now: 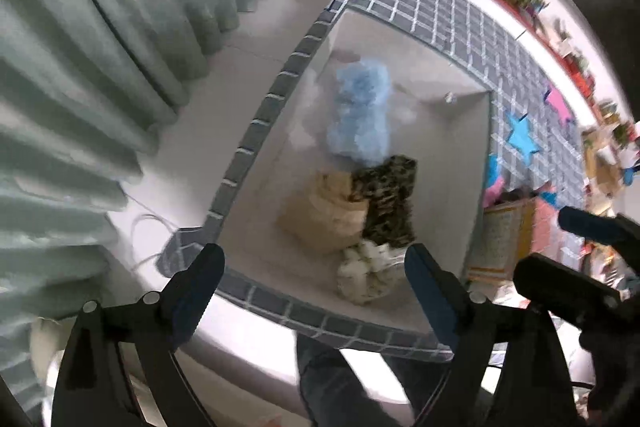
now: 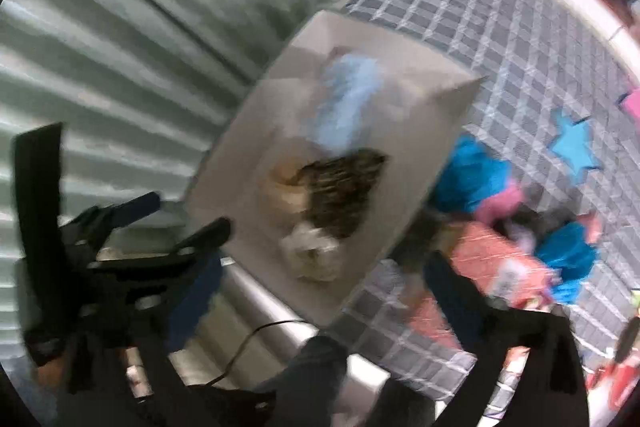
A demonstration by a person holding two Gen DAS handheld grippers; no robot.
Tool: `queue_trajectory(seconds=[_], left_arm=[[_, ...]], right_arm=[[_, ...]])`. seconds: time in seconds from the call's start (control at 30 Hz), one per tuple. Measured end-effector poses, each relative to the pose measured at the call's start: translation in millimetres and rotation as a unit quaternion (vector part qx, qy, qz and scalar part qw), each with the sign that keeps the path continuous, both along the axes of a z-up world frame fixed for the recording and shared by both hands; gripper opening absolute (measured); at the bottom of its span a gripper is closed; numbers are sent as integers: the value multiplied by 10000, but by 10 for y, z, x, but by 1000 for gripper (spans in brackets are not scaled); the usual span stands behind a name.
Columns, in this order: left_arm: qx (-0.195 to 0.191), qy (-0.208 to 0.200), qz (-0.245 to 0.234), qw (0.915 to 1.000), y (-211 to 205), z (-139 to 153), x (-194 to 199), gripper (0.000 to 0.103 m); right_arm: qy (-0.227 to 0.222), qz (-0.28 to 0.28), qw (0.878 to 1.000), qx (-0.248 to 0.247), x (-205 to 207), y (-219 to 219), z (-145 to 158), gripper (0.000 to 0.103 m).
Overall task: Organize soft objects
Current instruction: 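Open both tools to drop the beige and polka-dot cloths into the box, then move the right tool to the pile and grasp the pink-and-blue fabric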
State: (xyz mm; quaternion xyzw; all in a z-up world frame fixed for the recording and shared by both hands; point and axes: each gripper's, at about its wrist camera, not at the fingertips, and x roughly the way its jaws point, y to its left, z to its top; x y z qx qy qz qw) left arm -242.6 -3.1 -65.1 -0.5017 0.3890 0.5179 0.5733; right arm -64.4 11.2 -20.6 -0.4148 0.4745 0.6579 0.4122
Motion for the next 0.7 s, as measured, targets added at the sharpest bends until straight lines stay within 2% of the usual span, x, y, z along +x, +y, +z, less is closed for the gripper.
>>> queue_trajectory(seconds=[0.1, 0.27, 0.37, 0.47, 0.6, 0.7], left_arm=[[19, -284, -31, 9996, 69, 80, 52, 93], [155, -303, -305, 9990, 196, 239, 254, 93], [125, -379, -452, 9982, 255, 290, 399, 93], [72, -360, -612, 9974, 295, 302, 547, 93], [-51, -257, -764, 9967, 331, 271, 737, 93], [-183, -213, -821, 9962, 351, 237, 860, 93]], right_arm=[[84, -223, 9997, 86, 169, 36, 82, 103], [96, -831, 9964, 135, 677, 139, 170, 103], [0, -1296, 9915, 67, 1096, 224, 108, 103], [-91, -1839, 9828, -167, 1554, 252, -63, 103], [-78, -2596, 9632, -689, 2160, 221, -471, 103], [-109, -2886, 9515, -1058, 2413, 177, -775, 103]])
